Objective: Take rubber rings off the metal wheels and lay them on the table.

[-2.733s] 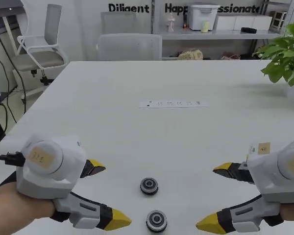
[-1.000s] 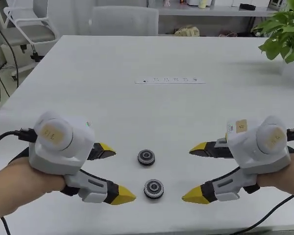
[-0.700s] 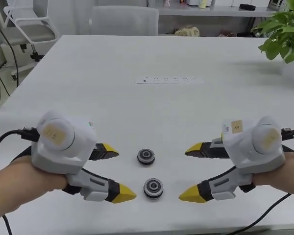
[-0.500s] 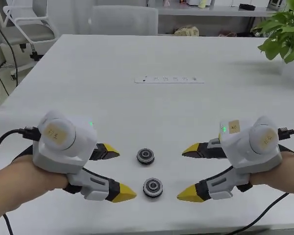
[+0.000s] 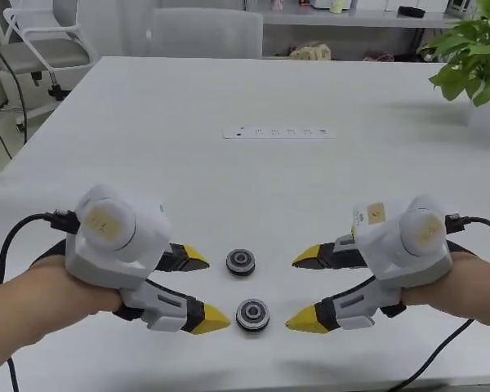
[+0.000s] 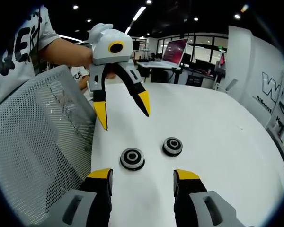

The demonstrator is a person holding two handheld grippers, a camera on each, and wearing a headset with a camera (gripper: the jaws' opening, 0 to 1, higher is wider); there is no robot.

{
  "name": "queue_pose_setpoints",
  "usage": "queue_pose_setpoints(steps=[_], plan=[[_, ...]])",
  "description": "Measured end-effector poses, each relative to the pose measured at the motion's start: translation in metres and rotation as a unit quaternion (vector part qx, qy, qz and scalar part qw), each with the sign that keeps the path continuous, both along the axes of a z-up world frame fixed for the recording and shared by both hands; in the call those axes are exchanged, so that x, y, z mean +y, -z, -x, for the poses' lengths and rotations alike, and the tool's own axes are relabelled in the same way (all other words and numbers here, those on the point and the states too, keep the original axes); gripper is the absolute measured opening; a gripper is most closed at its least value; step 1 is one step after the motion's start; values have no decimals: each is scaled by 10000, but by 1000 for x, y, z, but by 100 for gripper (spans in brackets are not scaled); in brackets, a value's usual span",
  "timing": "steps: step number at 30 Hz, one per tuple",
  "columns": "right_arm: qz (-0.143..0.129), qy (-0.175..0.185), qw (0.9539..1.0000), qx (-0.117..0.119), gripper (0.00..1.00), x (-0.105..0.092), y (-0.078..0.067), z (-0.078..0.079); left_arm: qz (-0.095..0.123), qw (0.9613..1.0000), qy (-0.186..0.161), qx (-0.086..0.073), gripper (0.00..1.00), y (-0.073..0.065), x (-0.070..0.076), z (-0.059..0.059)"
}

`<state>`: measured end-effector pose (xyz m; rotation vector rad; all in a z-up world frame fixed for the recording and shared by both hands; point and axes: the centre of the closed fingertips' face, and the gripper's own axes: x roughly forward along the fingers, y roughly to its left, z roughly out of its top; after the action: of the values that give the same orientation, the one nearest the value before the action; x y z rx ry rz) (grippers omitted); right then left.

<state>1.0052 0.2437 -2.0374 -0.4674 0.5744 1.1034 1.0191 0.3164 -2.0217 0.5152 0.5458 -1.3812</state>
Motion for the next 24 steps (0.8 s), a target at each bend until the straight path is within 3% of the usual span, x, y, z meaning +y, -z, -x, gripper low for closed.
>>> queue_pose_setpoints(steps=[24], plan=[[-37, -131, 9998, 121, 38, 7, 10, -3, -66, 9995, 289, 130, 30, 11, -13, 4]])
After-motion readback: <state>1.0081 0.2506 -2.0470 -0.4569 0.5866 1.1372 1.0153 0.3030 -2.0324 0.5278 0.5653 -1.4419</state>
